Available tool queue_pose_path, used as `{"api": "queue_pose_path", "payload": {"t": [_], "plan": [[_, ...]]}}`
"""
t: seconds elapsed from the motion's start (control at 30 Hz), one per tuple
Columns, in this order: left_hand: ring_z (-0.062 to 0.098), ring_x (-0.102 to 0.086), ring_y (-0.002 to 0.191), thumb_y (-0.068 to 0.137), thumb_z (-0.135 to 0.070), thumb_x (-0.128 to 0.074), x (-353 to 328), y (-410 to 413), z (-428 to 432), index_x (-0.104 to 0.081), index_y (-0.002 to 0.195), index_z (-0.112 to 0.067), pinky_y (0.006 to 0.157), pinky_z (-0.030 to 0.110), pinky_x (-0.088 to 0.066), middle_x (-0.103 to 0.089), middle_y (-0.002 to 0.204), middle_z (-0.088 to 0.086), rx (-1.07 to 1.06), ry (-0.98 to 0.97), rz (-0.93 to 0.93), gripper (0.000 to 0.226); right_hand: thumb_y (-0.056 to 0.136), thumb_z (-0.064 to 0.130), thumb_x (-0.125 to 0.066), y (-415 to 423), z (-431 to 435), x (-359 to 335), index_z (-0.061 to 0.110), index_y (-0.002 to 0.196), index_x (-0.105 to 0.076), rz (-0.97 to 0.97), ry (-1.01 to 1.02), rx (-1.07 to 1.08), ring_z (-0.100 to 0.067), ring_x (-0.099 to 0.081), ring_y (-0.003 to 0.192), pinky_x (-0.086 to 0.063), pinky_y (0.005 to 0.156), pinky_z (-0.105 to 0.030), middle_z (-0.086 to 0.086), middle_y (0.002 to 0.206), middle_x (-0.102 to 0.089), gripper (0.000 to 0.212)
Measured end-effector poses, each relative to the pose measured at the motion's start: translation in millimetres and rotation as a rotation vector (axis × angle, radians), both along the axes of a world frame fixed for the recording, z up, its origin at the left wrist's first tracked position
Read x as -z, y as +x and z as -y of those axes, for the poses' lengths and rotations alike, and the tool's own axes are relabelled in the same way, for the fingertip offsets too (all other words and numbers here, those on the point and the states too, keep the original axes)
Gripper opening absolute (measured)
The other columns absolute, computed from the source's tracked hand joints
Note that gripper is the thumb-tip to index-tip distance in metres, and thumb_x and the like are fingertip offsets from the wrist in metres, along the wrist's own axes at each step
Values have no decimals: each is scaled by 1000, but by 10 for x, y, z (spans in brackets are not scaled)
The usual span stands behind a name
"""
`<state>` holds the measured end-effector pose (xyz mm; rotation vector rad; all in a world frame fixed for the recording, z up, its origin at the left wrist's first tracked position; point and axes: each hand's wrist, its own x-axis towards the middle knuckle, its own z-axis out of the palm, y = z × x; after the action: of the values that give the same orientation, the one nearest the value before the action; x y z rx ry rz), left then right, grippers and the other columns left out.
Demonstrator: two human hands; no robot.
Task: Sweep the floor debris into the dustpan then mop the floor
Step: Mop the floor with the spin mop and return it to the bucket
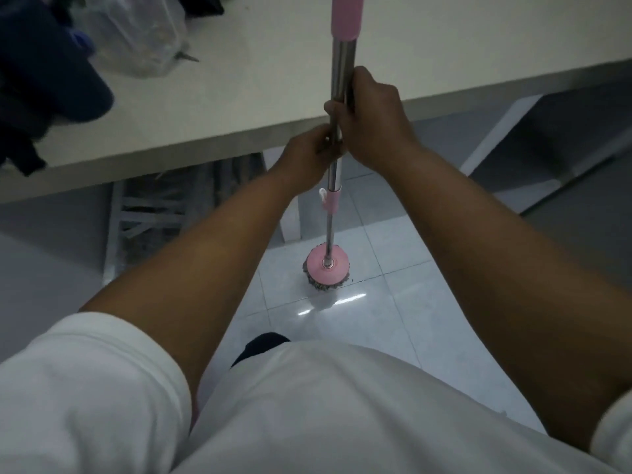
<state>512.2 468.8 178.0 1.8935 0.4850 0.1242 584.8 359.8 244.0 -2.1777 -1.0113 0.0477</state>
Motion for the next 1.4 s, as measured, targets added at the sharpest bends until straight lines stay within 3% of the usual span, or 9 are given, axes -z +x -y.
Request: {"api": "queue_pose_path", "payload": {"t": [0.13, 0.23, 0.3, 0.43, 0.63, 0.9, 1.03, 1.2, 1.4], "plan": [[28, -61, 107, 95, -17, -56, 68, 511, 295, -58, 127, -6, 100, 45, -49, -65, 116, 13, 188, 31, 4, 34, 95, 27, -56, 308, 437, 49, 7, 108, -52, -25, 5, 162, -9, -54, 70, -39, 54, -8, 0, 88, -58, 24], [18, -54, 90, 97, -4, -53, 132, 845, 570, -59, 118, -2, 82, 31, -45, -58, 92, 6, 337, -3, 44, 21, 95, 29, -57, 494, 757, 95, 8, 109, -53, -59, 3, 293, -13, -59, 78, -47, 63, -18, -3, 93, -62, 25], [13, -55, 85, 98, -8, -54, 140, 1038, 753, -60, 118, -5, 80, 28, -45, -58, 88, -1, 438, 34, 67, 21, 95, 29, -57, 588, 961, 112, 11, 108, -54, -73, 6, 385, -6, -58, 75, -41, 60, -10, 2, 90, -60, 23], [26, -63, 109, 98, -24, -57, 134, 1381, 1034, -60, 128, -10, 99, 42, -50, -67, 117, 9, 617, 73, 48, 33, 94, 30, -58, 722, 1277, 92, 17, 106, -53, -96, 22, 574, 4, -55, 73, -37, 57, -8, 10, 84, -57, 18], [15, -62, 100, 85, -67, -53, 453, 1814, 1336, -59, 128, -25, 80, 27, -44, -67, 119, -3, 779, 331, -113, 60, 95, 33, -57, 799, 1574, 86, 15, 115, -54, -106, -59, 794, -9, -58, 77, -46, 68, -19, 3, 93, -59, 27], [24, -51, 130, 83, -70, -57, 1222, 1842, 1662, -44, 144, -13, 92, 26, -35, -51, 146, 4, 1055, 488, -287, 84, 97, 32, -55, 730, 1930, -54, 16, 113, -53, -87, -26, 993, 6, -49, 67, -34, 58, -3, 16, 76, -46, 22], [24, -63, 103, 82, -67, -61, 1229, 1859, 1982, -62, 112, -14, 76, 25, -40, -67, 110, 3, 961, 410, -229, 61, 96, 31, -56, 711, 2088, -88, 12, 112, -55, -46, -33, 1053, 7, -46, 65, -32, 59, 6, 16, 74, -43, 25], [11, -57, 70, 79, -63, -67, 1218, 1958, 2317, -59, 77, -18, 56, 17, -32, -58, 73, -11, 851, 336, -252, 46, 96, 33, -57, 706, 2317, -17, 12, 110, -56, -46, -30, 1076, 8, -46, 63, -33, 59, 6, 19, 72, -42, 25], [0, -53, 59, 82, -55, -67, 1369, 1991, 2699, -54, 60, -26, 54, 15, -34, -57, 60, -14, 892, 375, -233, 39, 96, 32, -57, 656, 2710, 161, 13, 111, -54, -96, 25, 1126, 5, -52, 65, -39, 60, 2, 17, 74, -46, 24]]}}
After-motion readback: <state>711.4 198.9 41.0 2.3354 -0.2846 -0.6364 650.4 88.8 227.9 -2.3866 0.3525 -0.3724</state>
